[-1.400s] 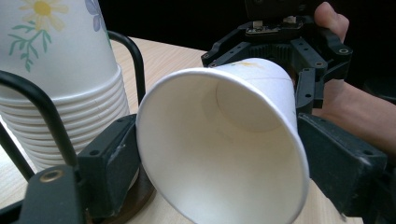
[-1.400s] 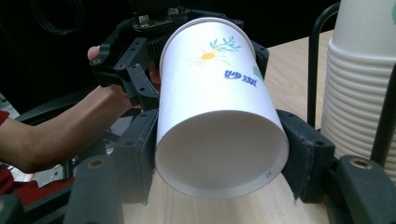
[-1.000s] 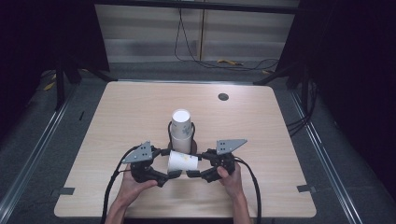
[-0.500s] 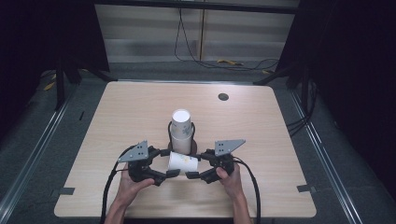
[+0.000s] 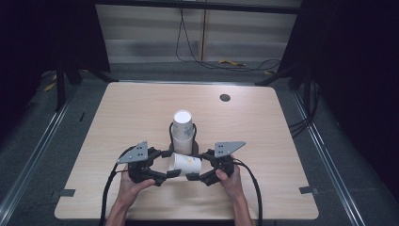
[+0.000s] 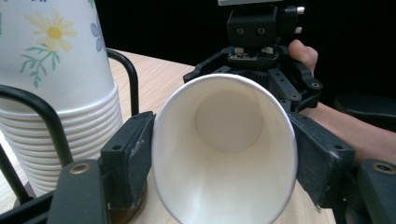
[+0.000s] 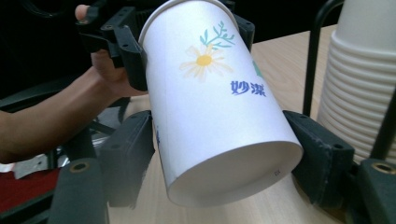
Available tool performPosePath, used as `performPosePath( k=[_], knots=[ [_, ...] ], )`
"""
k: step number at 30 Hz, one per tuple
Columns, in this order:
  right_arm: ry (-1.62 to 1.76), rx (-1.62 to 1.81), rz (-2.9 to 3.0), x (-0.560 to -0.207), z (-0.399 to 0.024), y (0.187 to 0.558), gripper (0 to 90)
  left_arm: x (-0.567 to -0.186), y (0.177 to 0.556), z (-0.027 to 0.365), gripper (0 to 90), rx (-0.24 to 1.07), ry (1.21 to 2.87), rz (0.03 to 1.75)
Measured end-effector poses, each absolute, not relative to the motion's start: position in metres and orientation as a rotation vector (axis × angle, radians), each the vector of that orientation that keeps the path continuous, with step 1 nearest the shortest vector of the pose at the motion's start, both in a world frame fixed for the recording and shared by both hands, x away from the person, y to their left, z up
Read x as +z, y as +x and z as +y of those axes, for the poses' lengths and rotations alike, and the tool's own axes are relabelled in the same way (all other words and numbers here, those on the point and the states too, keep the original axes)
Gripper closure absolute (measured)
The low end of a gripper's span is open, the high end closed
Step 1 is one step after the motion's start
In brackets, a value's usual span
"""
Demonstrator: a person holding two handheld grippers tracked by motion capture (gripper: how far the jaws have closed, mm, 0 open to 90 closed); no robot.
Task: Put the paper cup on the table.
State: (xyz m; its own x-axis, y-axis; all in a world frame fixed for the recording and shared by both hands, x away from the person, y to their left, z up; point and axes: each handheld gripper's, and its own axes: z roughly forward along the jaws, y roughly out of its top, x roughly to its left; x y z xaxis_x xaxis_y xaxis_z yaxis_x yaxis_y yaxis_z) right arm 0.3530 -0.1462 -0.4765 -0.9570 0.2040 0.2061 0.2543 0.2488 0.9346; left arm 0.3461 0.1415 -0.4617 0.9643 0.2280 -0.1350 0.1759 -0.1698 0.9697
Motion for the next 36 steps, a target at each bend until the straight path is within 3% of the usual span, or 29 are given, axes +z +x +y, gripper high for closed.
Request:
performPosePath(
  k=[10,36],
  knots=[
    [-0.566,-1.897,-2.469,-0.478,-0.154,0.350,13.7,-0.460,0.348,0.146,27.8,0.066,1.759,0.333],
    [-1.248,-2.148,-2.564,-0.488,-0.188,0.333,13.0,-0.459,0.352,0.180,27.5,0.143,1.844,0.428]
  ],
)
